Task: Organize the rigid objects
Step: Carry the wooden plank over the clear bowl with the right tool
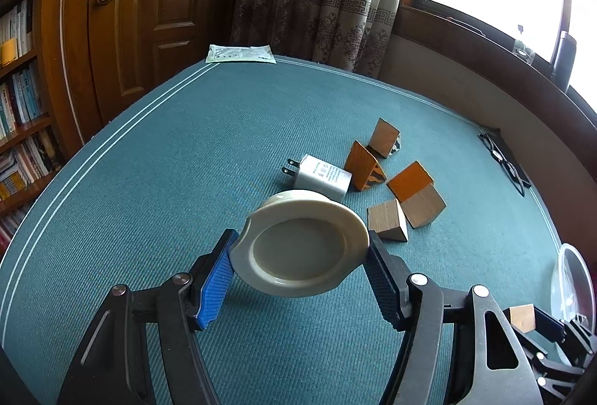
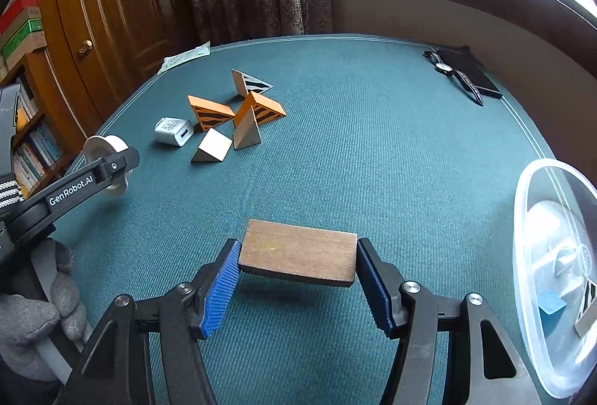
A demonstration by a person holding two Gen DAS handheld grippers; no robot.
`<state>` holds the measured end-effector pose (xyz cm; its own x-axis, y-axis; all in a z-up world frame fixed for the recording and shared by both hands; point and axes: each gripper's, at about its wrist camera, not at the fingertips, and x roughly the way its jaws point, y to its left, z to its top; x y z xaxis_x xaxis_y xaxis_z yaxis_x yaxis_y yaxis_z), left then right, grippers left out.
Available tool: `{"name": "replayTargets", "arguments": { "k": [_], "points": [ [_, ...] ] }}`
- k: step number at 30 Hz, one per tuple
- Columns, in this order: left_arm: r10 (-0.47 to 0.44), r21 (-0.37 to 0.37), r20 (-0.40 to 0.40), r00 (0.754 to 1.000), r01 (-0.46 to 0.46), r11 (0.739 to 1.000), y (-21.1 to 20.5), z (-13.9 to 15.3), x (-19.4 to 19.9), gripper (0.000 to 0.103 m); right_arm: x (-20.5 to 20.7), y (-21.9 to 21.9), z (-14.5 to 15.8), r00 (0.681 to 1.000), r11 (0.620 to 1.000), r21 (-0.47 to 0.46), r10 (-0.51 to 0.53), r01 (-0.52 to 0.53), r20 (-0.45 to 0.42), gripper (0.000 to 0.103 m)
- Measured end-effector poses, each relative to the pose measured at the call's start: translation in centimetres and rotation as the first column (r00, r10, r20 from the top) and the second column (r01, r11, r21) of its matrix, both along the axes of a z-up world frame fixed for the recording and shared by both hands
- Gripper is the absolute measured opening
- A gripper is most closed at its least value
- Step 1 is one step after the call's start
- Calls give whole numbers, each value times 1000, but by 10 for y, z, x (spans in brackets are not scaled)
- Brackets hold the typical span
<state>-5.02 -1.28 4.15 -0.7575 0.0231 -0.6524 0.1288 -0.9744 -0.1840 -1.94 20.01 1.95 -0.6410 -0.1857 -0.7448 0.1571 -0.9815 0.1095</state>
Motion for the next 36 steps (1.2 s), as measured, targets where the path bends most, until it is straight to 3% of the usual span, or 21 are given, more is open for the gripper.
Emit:
{"name": "replayTargets", "arguments": {
  "k": [14, 27, 36],
  "points": [
    [-103, -29, -22, 994, 103, 994, 47, 20, 14, 67, 36, 70, 27, 985, 988, -53, -152, 148, -83, 65],
    [-181, -54, -62, 981, 178, 983, 87, 43, 25, 67, 71, 149, 36, 923, 933, -66, -361, 355, -138, 65],
    [-251, -68, -88, 964, 245, 967, 119, 58, 32, 67, 92, 186, 24, 893, 899, -48, -438, 435, -109, 65]
  ]
}}
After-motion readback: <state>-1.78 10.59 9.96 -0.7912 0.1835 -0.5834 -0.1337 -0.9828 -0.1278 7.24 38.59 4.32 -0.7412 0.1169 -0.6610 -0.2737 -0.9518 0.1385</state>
